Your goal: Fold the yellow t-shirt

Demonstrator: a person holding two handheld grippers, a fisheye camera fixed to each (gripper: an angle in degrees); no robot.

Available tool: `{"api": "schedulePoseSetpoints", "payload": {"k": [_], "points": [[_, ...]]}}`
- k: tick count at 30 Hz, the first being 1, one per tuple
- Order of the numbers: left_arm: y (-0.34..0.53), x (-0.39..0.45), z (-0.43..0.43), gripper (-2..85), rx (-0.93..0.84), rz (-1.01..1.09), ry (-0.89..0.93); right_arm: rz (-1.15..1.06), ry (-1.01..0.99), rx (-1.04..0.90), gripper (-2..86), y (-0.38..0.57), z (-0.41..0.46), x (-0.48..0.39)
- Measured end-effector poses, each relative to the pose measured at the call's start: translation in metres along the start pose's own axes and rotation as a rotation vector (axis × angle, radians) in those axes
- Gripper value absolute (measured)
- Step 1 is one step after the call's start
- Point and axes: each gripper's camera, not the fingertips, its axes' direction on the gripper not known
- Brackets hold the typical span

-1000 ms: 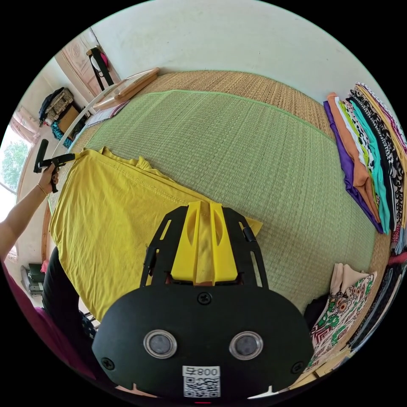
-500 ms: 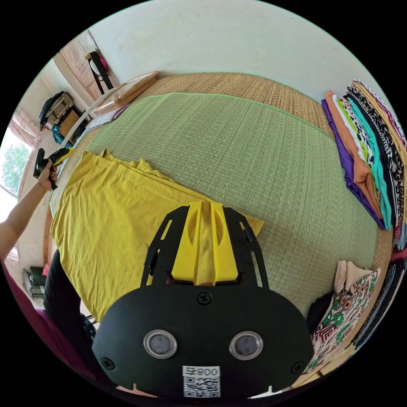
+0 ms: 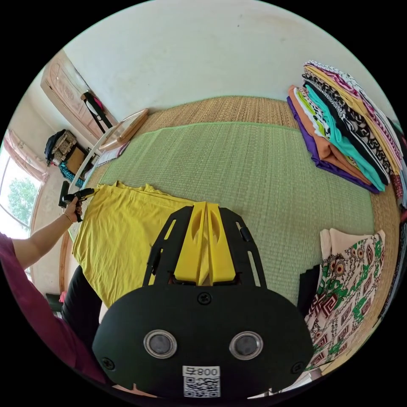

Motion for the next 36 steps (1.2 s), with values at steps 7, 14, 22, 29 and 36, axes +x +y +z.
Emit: {"api": "schedulePoseSetpoints", "payload": {"k": [7,14,22,29,36], "points": [[0.003,-0.005,-0.020,0.4,0.011,-0.035,0.008,0.028,0.009,-0.093,0.2,0.000,0.020,0.028],[0.007,-0.008,-0.043,0.7,0.019,-0.084,0.014,0.126,-0.057,-0.121,0.2,-0.013,0.017,0.066],[0.060,-0.006,-0.113,3.4,0.084,-0.065,0.188,0.195,-0.154,-0.046,1.4,0.031,-0.059,0.085],[0.162,-0.022,-0.172,6.7,0.017,-0.094,0.211,0.270,-0.228,-0.095,6.1,0.144,-0.123,0.076],[0.267,-0.052,-0.219,8.6,-0.020,-0.195,0.185,0.364,-0.312,-0.135,8.2,0.242,-0.158,0.074]]}}
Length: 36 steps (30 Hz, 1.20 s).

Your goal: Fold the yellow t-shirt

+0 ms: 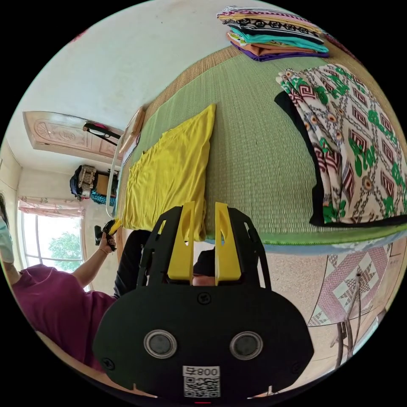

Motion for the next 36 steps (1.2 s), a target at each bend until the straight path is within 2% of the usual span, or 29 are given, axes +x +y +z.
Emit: {"api": "schedulePoseSetpoints", "payload": {"k": [8,16,22,29,36], "points": [[0.028,0.007,-0.007,9.8,-0.025,0.023,0.043,0.005,-0.049,0.004,9.6,0.049,-0.017,-0.005],[0.044,0.024,-0.006,7.6,-0.050,0.028,0.078,-0.036,-0.023,-0.022,9.5,0.052,-0.013,-0.021],[0.051,0.043,-0.006,1.3,-0.029,0.013,0.106,-0.041,-0.006,-0.078,3.8,0.043,0.003,-0.031],[0.057,0.071,-0.030,0.2,0.044,0.062,0.088,-0.074,-0.029,-0.085,0.4,0.046,-0.033,-0.036],[0.079,0.076,0.007,0.1,0.020,-0.021,0.045,-0.029,-0.061,-0.116,0.1,0.053,-0.038,-0.031]]}}
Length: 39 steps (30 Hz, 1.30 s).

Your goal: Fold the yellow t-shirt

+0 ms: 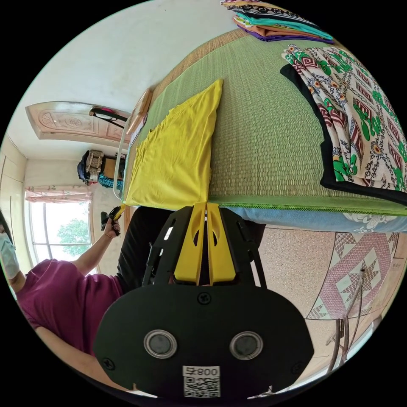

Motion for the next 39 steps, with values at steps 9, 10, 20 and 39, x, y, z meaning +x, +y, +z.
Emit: {"api": "schedulePoseSetpoints", "payload": {"k": [9,10,20,39], "points": [[0.040,0.072,0.040,1.1,0.044,0.104,-0.026,0.022,-0.091,0.059,0.1,0.017,-0.018,-0.012],[0.044,0.099,0.060,1.5,0.007,0.177,-0.007,0.017,-0.102,0.069,0.1,0.018,-0.021,-0.016],[0.146,0.395,0.360,8.0,-0.485,0.887,0.089,-0.049,-0.165,0.113,0.2,0.021,-0.049,-0.055],[0.274,0.560,0.657,6.7,-0.632,1.161,-0.205,0.070,-0.290,0.112,0.2,0.055,-0.025,0.008]]}}
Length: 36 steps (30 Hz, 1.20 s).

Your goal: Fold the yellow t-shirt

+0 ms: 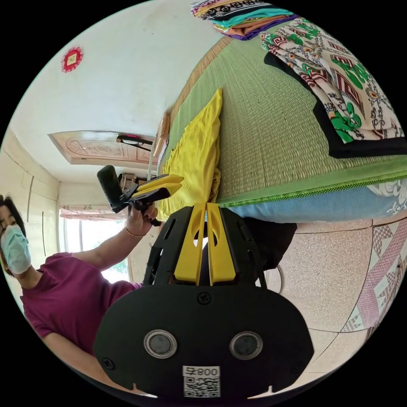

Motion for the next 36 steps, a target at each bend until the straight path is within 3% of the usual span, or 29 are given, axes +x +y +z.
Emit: {"api": "schedulePoseSetpoints", "payload": {"k": [16,36], "points": [[-0.094,0.026,0.117,2.2,-0.129,0.042,-0.099,0.008,-0.072,-0.012,0.2,0.010,-0.003,0.020],[-0.093,0.003,0.112,0.3,-0.047,-0.039,-0.039,0.025,-0.087,-0.011,0.2,0.025,-0.003,0.021]]}}
